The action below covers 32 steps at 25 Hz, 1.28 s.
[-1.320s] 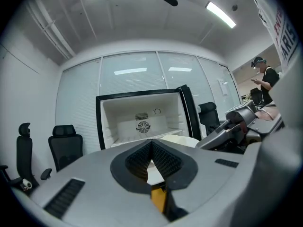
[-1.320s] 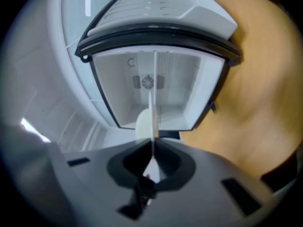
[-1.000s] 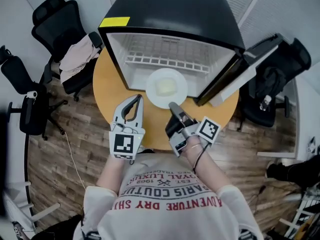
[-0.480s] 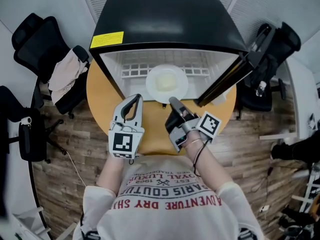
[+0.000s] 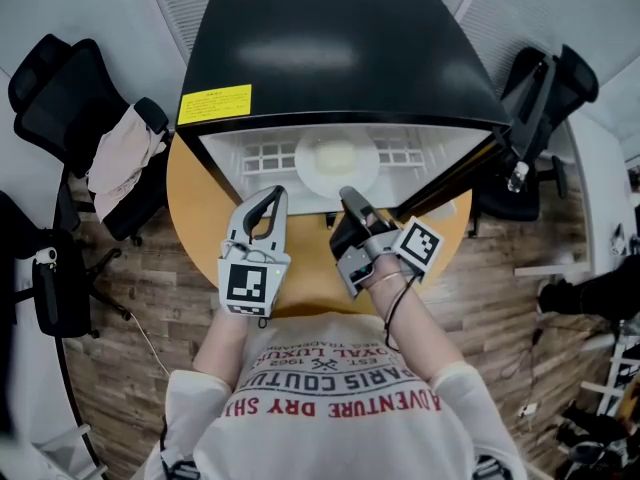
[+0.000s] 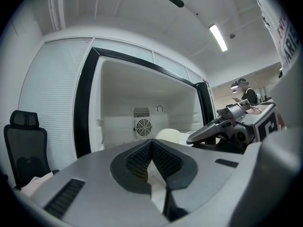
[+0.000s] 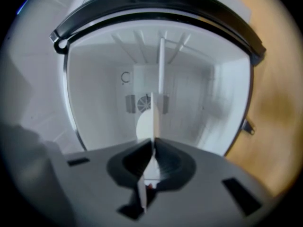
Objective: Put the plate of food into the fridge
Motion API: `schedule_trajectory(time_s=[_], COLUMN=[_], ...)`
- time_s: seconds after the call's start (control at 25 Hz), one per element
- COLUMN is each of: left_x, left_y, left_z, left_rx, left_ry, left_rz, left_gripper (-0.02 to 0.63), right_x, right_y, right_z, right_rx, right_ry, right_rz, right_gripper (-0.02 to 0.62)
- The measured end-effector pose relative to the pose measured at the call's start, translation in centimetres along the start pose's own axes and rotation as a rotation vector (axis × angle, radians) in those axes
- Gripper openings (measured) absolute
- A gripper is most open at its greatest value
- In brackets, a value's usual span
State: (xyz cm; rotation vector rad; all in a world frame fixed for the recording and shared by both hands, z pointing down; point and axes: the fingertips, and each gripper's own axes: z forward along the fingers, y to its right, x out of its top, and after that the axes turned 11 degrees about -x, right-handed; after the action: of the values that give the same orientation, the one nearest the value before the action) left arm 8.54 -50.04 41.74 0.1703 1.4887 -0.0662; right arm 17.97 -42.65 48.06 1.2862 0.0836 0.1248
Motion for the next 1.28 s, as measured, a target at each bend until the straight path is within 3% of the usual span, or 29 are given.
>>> schedule_trajectory(time_s=[0.32,0.48,0.68,0.84,1.28], left_x=[-0.7,-1.4,-1.7,-2.0,-2.1], left_y=[-0.9,-1.3,-1.3,-1.3,-1.4], left_z=[0.7,0.8,0.8,1.0,0.6], left_rx=[-0.009,-0.003,-0.015,-0.021,-0.019], left_ry=[-0.013,-0.025,-0.030,-0.032,-0.035], left_rz=[-0.022,-0.066,-0.050,-0.047,-0.050], left_gripper=[0.034,0.034,0.034,0.034,0.034], right_x=[1.1,1.4,1.7,2.1,2.2], right_y=[-1.0,-1.1,-0.1,0.2,0.0], right_z=[2.2,2.9,3.6,3.9,4.2], right_rx=[0.018,0.028,-0.007,-0.024,-0.030], right_ry=[0.023,0.048,0.064,0.079,0.087], right_rz=[0.036,0.004,0.006,-0.032,-0.081], right_gripper=[0.051,0.055,0.168,0.219,0.227])
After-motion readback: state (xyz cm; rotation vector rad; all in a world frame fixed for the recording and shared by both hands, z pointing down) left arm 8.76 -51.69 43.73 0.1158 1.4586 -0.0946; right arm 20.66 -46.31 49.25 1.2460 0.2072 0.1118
